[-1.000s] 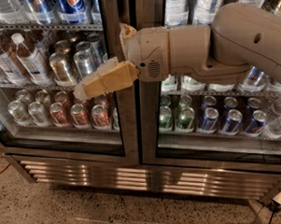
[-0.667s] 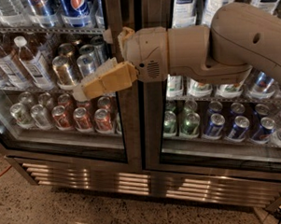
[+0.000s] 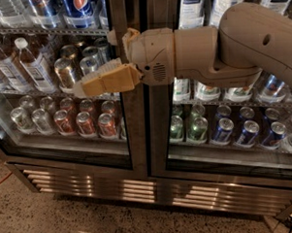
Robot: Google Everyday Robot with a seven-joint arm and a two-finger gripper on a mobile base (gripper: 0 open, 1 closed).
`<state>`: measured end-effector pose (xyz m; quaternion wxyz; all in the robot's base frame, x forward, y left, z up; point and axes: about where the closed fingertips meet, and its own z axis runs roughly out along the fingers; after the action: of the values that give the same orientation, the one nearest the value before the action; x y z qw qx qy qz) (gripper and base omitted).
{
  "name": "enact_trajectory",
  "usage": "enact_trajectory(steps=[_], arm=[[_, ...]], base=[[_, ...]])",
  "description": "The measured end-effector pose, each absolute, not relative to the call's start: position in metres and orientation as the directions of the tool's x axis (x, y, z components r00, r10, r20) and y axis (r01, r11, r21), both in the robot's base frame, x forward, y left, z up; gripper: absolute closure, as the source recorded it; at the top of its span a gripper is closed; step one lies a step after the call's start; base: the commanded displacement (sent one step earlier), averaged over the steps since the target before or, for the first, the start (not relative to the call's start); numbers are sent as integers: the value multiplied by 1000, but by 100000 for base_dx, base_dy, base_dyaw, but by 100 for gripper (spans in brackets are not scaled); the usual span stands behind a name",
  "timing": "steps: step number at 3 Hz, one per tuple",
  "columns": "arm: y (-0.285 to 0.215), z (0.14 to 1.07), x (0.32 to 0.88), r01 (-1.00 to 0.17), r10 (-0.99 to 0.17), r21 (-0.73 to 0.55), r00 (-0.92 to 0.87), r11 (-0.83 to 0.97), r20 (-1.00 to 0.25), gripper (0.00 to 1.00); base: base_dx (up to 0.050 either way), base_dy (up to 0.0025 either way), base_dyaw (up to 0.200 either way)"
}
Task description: Open left fridge door
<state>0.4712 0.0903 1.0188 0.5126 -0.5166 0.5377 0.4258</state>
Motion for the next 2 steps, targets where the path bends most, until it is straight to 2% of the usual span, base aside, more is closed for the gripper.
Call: enact_trajectory(steps=[1,2], arm=[[90,1019,471,-992,-119,-72,59,104,-991,42],[90,1019,471,-992,-119,-72,59,104,-991,100]], base=[[0,0,0],[-4293,219,-10200]])
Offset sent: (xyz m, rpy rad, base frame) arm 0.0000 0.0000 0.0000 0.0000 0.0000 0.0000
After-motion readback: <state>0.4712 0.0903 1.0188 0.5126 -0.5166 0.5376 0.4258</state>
